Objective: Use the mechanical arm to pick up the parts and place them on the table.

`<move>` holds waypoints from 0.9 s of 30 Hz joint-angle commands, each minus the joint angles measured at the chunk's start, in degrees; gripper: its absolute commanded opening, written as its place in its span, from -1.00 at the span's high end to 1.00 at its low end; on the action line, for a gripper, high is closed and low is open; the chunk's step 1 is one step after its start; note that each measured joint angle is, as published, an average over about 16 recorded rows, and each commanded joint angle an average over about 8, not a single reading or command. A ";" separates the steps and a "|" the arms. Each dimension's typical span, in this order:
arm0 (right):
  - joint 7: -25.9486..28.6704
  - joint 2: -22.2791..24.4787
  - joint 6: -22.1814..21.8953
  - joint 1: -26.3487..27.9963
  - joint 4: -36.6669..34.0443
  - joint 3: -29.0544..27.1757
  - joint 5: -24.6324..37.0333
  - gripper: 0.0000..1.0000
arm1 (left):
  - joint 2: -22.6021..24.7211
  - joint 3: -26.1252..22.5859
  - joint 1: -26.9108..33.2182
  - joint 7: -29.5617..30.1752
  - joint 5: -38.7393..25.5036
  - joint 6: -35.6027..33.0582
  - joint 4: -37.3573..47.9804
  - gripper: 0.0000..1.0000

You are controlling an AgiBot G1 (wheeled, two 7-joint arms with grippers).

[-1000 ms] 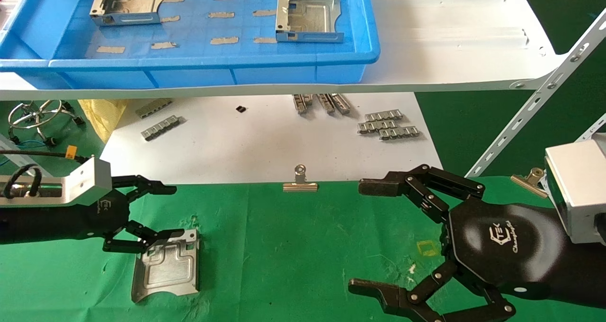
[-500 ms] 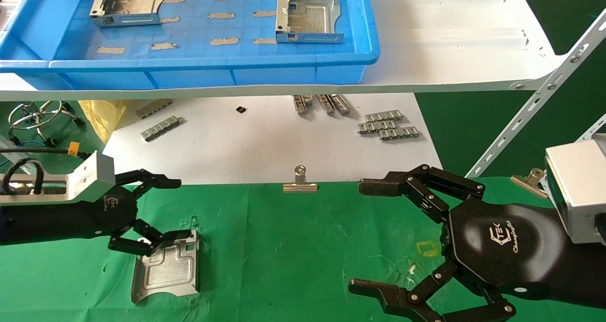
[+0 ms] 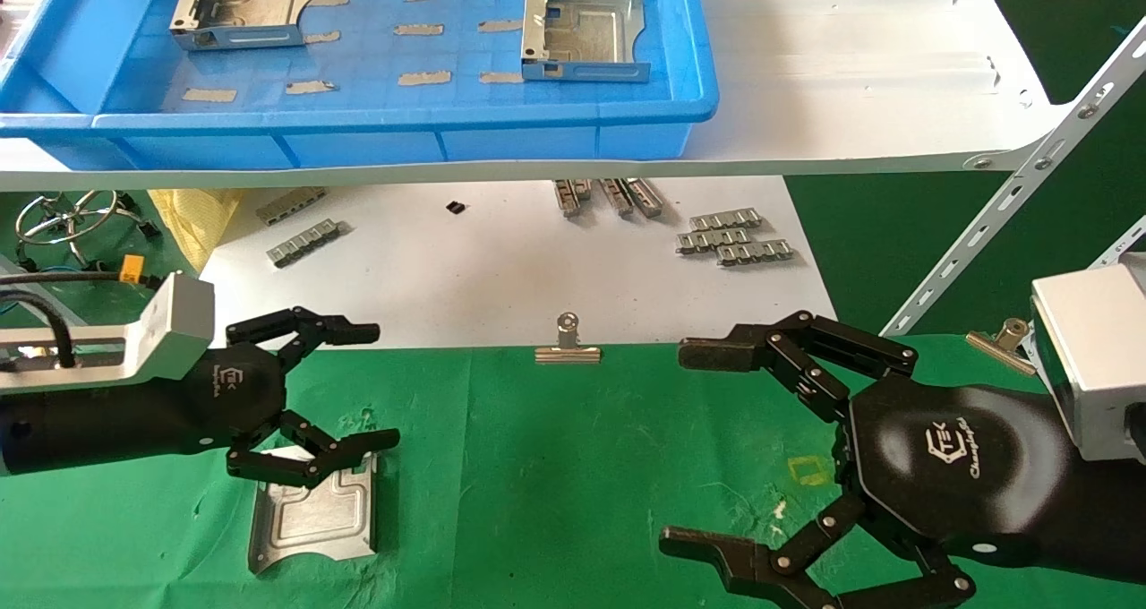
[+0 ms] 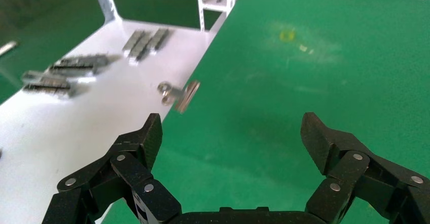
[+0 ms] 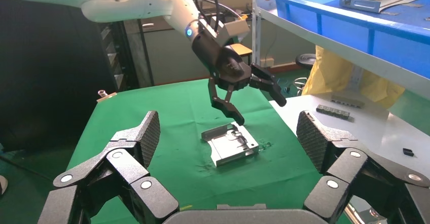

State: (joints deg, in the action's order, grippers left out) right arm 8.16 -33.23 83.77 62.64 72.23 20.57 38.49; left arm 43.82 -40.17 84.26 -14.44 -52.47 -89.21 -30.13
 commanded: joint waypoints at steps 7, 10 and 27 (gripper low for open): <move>0.00 0.00 0.00 0.00 0.00 0.00 0.00 -1.00 | -1.87 5.14 -4.83 5.36 2.26 0.75 -9.25 -1.00; 0.00 0.00 0.00 0.00 0.00 0.01 0.00 -1.00 | -2.58 7.07 -6.64 7.37 3.11 1.03 -12.72 -1.00; -0.01 0.01 -0.01 0.00 0.00 0.01 -0.01 -1.00 | -6.55 17.96 -16.88 18.74 7.89 2.62 -32.32 -1.00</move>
State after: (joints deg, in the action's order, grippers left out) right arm 8.15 -33.22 83.76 62.65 72.23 20.58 38.48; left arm 37.27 -22.20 67.37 4.31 -44.57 -86.59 -62.47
